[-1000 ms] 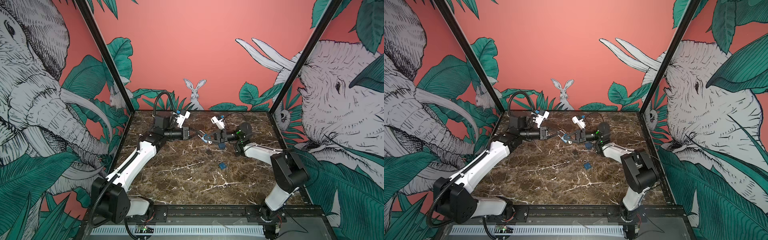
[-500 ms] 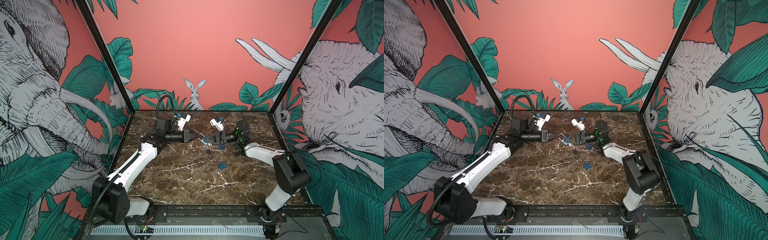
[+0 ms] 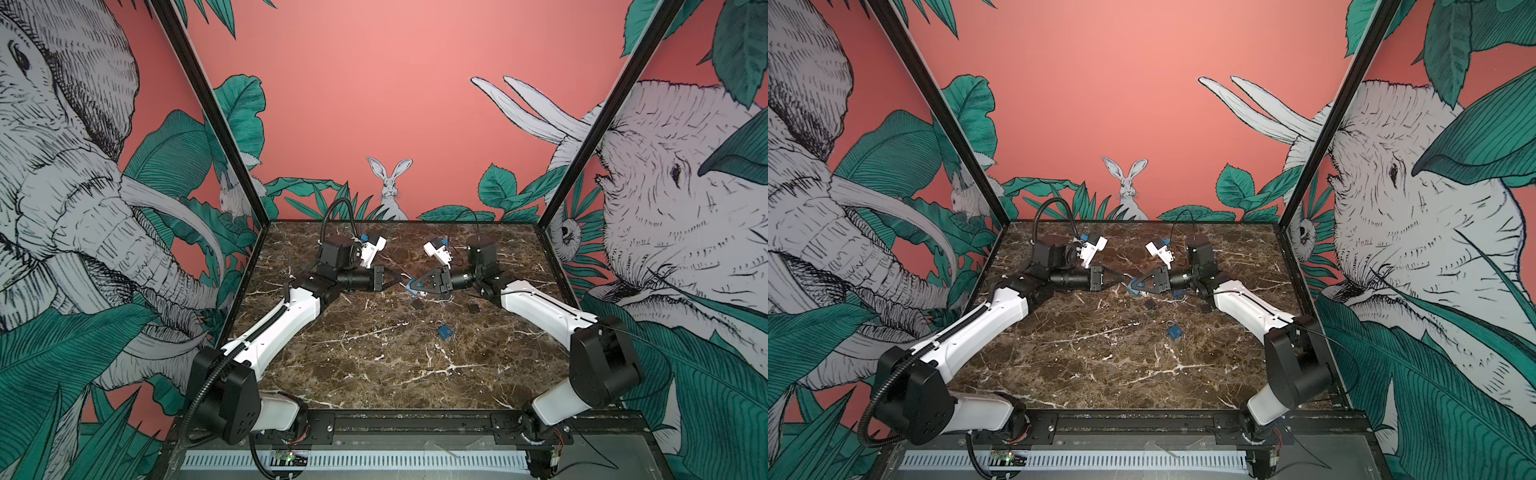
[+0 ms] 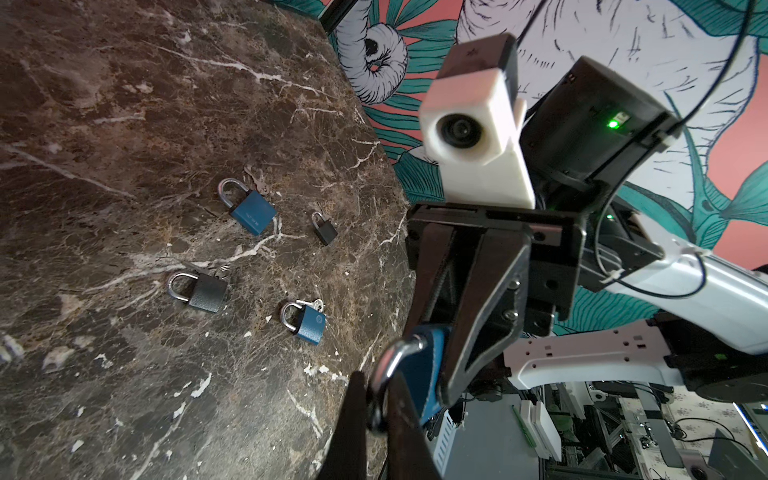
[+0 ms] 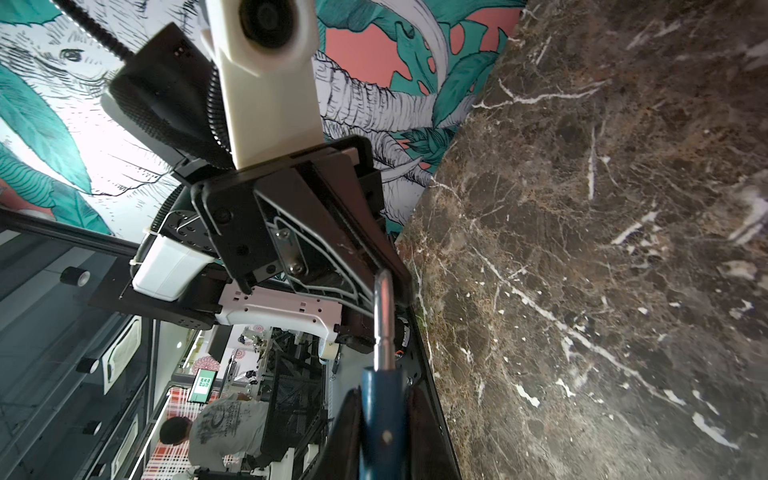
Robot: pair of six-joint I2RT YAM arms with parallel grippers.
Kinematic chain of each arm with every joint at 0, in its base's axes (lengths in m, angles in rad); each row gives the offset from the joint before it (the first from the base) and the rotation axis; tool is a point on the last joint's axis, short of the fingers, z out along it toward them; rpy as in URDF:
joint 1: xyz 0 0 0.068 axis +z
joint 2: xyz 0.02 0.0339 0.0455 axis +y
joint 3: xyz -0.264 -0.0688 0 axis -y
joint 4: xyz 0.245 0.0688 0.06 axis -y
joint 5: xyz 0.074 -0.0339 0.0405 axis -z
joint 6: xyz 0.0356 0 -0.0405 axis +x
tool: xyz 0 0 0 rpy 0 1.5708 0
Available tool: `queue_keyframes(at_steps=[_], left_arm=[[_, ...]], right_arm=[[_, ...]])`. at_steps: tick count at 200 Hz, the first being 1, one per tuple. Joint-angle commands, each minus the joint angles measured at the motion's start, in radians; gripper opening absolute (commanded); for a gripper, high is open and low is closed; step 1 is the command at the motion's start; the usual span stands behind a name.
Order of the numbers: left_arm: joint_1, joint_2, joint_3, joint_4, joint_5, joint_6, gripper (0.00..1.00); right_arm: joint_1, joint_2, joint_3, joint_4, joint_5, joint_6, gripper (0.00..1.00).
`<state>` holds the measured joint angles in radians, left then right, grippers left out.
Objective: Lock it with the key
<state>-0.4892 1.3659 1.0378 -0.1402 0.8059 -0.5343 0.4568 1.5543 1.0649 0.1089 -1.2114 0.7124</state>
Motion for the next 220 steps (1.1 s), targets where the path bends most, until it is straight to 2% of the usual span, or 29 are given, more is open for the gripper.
queue_keyframes(at_steps=[1,23,62,73,77,112,136,162,220], left_arm=[[-0.138,0.047,-0.068,-0.060,0.133,-0.022,0.00],[-0.171,0.059,-0.083,-0.029,0.128,-0.039,0.00],[-0.206,0.063,-0.093,0.018,0.130,-0.066,0.00],[-0.205,0.068,-0.096,0.039,0.131,-0.078,0.00],[-0.236,0.069,-0.097,0.047,0.135,-0.083,0.00],[-0.298,0.091,-0.096,0.096,0.148,-0.107,0.00],[-0.304,0.084,-0.108,0.123,0.134,-0.126,0.00],[-0.264,0.043,-0.106,0.133,0.097,-0.140,0.00],[-0.014,-0.075,-0.063,0.121,0.089,-0.138,0.00]], right_arm=[[0.038,-0.023,0.092,0.177,0.104,-0.044,0.00],[0.040,-0.014,0.098,0.166,0.111,-0.051,0.00],[0.050,-0.020,0.122,0.057,0.151,-0.136,0.00],[0.053,-0.017,0.127,0.055,0.154,-0.137,0.00],[0.054,-0.015,0.130,0.055,0.154,-0.137,0.00],[0.063,0.008,0.148,0.052,0.155,-0.138,0.00],[0.066,0.011,0.155,0.040,0.162,-0.151,0.00],[0.066,-0.003,0.144,0.004,0.164,-0.182,0.00],[0.067,-0.033,0.055,0.040,0.147,-0.155,0.00]])
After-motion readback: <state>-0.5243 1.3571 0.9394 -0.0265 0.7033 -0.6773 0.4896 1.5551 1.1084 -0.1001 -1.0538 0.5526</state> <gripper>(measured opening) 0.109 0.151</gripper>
